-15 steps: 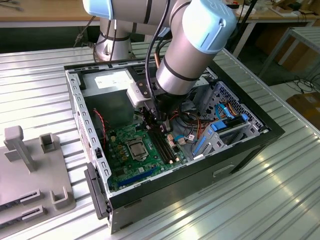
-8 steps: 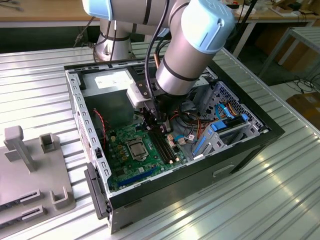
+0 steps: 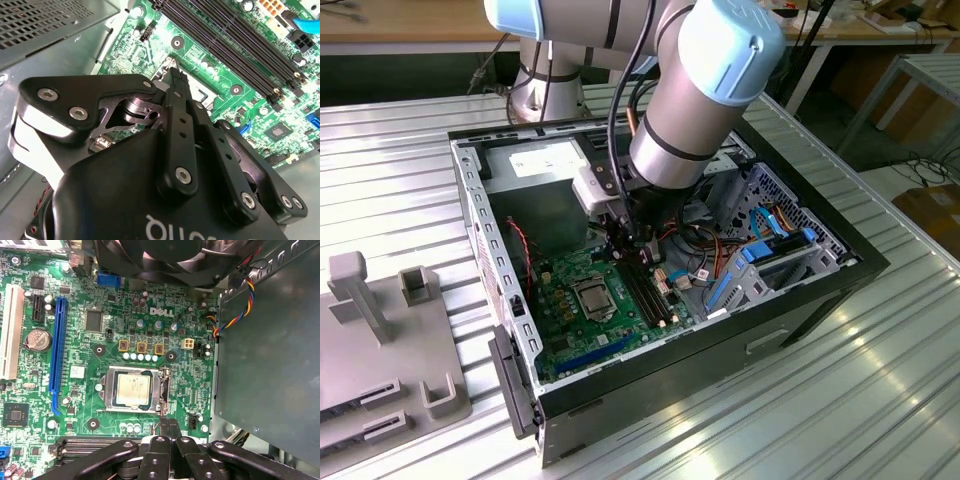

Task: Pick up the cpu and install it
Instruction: 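Install the first cpu locking lever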

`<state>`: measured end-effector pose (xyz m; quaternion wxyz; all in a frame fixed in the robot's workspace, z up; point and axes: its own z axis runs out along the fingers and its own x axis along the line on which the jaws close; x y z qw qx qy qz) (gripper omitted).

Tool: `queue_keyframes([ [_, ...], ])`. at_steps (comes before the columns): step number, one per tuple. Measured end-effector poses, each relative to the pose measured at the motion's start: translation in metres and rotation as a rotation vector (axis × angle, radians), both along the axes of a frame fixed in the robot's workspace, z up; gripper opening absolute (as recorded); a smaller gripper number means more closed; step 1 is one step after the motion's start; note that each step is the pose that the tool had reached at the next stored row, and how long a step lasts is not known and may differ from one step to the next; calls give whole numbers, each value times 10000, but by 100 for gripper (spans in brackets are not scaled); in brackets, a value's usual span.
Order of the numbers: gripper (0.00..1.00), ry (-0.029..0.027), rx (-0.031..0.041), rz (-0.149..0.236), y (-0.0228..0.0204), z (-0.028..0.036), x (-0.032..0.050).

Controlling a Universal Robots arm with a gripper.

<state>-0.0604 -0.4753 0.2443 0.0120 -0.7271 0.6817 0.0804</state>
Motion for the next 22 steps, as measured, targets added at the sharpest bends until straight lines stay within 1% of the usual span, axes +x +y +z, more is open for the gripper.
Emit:
queue_keyframes([
  [7,10,0,-2,0,0,0,0],
  [8,10,-8,-3,0,0,0,0],
  [9,10,-56,-8,-3,1,0,-3],
  [10,10,-148,-12,0,1,0,-8],
  [11,10,-287,-11,-1,0,-1,-25],
  [12,10,-377,-12,0,0,-3,-50],
  [13,10,-420,-12,1,0,-4,-80],
  [15,10,-435,-10,-1,2,-6,-115],
  [16,10,-505,-14,0,0,-6,-123],
  [17,10,-537,-18,1,0,-7,-123],
  [18,10,-558,-26,1,0,-7,-123],
  [19,10,-579,-50,1,-1,-7,-124],
  [20,10,-580,-121,2,-1,-6,-124],
  [21,10,-581,-247,6,-1,-7,-124],
  [22,10,-582,-318,8,-1,-10,-124],
])
